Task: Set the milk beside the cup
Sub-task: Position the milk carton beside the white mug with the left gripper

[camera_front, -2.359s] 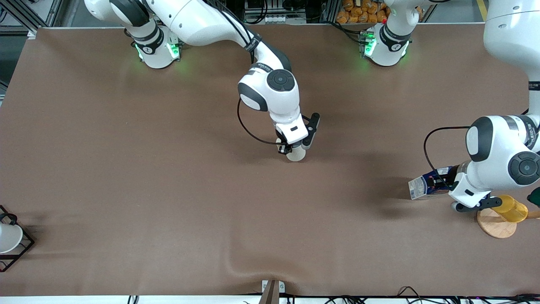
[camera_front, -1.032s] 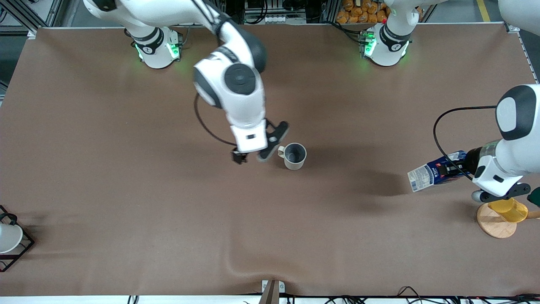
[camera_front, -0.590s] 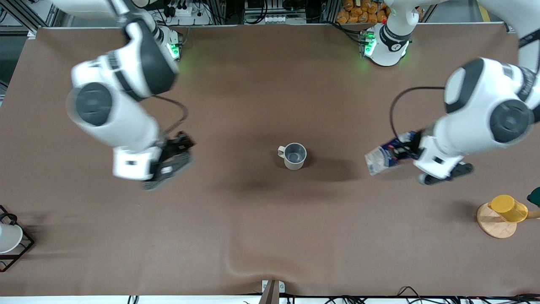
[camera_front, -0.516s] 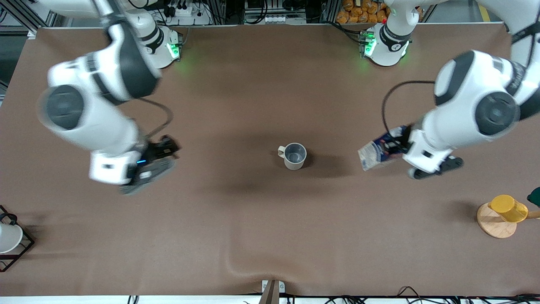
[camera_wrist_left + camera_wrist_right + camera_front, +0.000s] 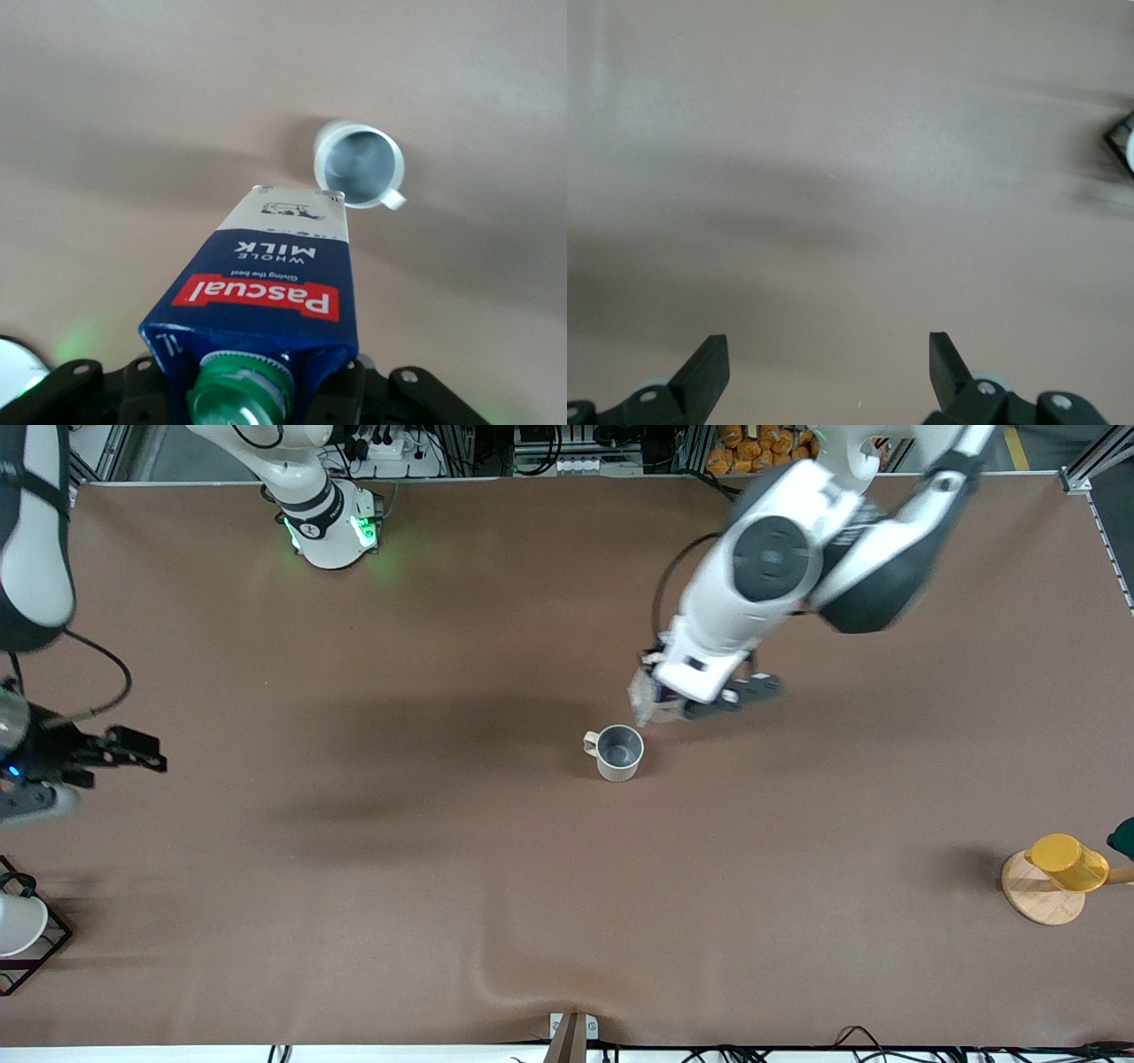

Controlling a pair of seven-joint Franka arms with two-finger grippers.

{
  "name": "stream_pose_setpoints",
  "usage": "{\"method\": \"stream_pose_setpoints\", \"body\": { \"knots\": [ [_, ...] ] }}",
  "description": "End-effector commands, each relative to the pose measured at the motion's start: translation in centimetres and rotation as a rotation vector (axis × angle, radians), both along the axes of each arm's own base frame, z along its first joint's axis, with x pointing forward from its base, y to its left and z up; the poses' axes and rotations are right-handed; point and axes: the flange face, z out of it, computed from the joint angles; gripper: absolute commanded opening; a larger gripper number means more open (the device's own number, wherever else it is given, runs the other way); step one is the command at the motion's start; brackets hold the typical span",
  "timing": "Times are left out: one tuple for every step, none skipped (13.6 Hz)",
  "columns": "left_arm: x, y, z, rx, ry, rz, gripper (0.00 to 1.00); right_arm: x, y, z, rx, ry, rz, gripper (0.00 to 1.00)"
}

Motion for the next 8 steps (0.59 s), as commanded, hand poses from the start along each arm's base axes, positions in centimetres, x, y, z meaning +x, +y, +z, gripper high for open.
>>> {"method": "stream_pose_setpoints", "body": {
  "knots": [
    [-1.9, -3.7, -3.2, 0.012, -0.002, 0.028, 0.5, -8.3, 0.4, 4.7, -0.017, -0.012, -0.04, 1.0],
    [-2.8, -4.8, -4.2, 0.026, -0.01, 0.017, 0.49, -9.5, 0.0, 5.1, -0.009, 0.041, -0.075, 1.0],
    [-3.2, -5.5, -5.6, 0.04, -0.012, 0.014, 0.49, -10.2, -0.2, 5.7, 0.0, 0.088, -0.133, 1.0],
    [-3.7, -6.1, -6.4, 0.053, -0.008, 0.01, 0.49, -10.6, -0.7, 6.6, -0.002, 0.104, -0.192, 1.0],
    [-3.9, -6.3, -7.0, 0.066, -0.005, 0.01, 0.49, -10.7, -1.0, 7.1, 0.0, 0.102, -0.229, 1.0],
    [-4.3, -6.1, -7.6, 0.079, 0.004, 0.009, 0.49, -10.6, -1.2, 7.3, 0.005, 0.09, -0.235, 1.0],
    [-4.6, -5.9, -8.0, 0.091, 0.008, 0.007, 0.49, -10.5, -1.3, 7.5, 0.018, 0.076, -0.239, 1.0],
    [-4.9, -5.7, -8.5, 0.103, 0.01, -0.003, 0.49, -10.2, -1.3, 7.8, 0.039, 0.049, -0.243, 1.0]
  ]
}}
